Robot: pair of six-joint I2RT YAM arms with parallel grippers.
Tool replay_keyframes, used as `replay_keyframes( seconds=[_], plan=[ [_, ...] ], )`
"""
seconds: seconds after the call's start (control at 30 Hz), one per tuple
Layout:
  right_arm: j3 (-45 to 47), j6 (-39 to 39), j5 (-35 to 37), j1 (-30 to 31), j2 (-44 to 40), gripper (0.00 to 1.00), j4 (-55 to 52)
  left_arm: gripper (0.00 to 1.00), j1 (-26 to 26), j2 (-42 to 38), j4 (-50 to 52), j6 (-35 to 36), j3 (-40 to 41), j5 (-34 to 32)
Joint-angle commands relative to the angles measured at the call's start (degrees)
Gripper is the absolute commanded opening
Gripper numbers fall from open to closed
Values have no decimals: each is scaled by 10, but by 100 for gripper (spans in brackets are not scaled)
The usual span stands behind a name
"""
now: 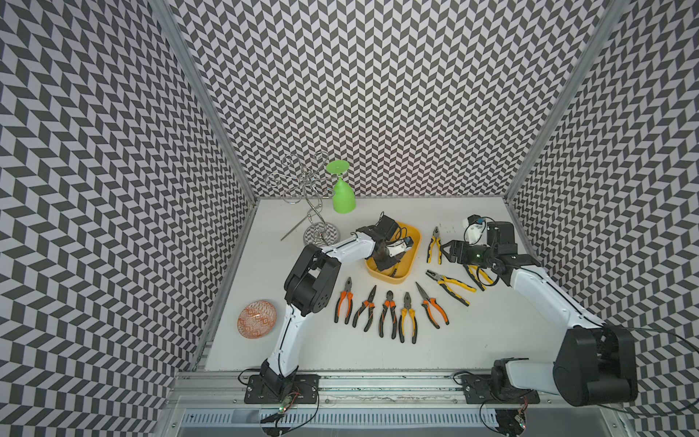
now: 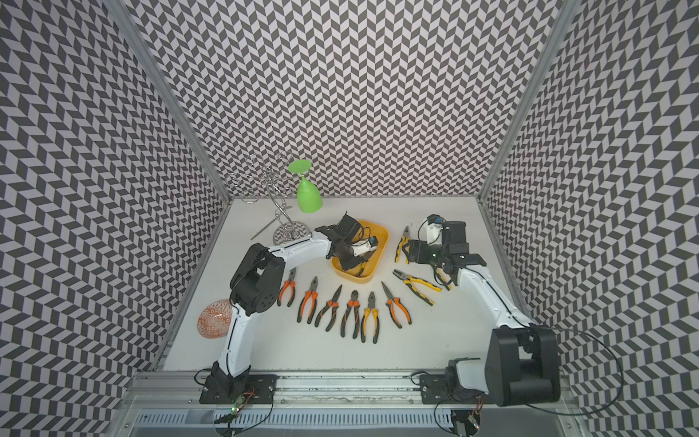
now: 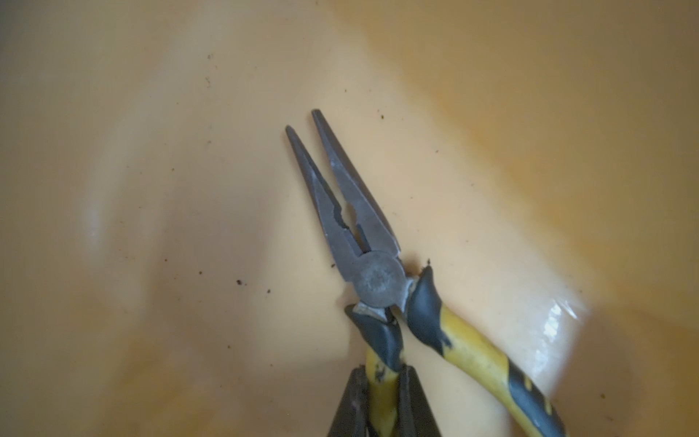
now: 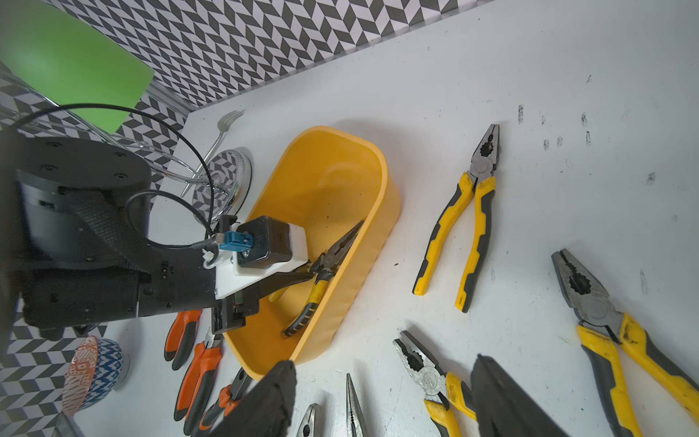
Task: Take the pliers out of the storage box
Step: Pick up the pliers from the storage box, then place the pliers at the center of the board.
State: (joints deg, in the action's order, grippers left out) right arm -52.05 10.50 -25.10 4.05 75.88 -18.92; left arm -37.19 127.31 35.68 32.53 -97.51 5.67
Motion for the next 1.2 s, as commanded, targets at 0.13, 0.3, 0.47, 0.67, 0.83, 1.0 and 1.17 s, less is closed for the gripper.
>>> replay_keyframes(
  seconds=[0.13, 0.3, 0.47, 0.67, 0.83, 1.0, 1.17],
  plan=[
    [-9, 18, -38, 1, -21, 76, 20, 0, 17, -29, -12, -20, 22, 38],
    [3, 67, -107, 1, -36, 75, 61, 0, 26, -85, -104, -82, 59, 29],
    [25, 128, -160, 3, -46, 74, 129, 0, 26, -133, -182, -133, 100, 32],
    [15, 148, -172, 26, -33, 74, 160, 0, 24, -197, -270, -212, 150, 36],
    [-8, 160, -167, 63, -14, 74, 179, 0, -2, -268, -368, -264, 215, 55],
    [-33, 169, -151, 107, 9, 74, 186, 0, -40, -291, -384, -273, 232, 17],
    [-44, 199, -141, 125, 26, 68, 201, 0, -71, -301, -385, -277, 232, 4]
  ],
)
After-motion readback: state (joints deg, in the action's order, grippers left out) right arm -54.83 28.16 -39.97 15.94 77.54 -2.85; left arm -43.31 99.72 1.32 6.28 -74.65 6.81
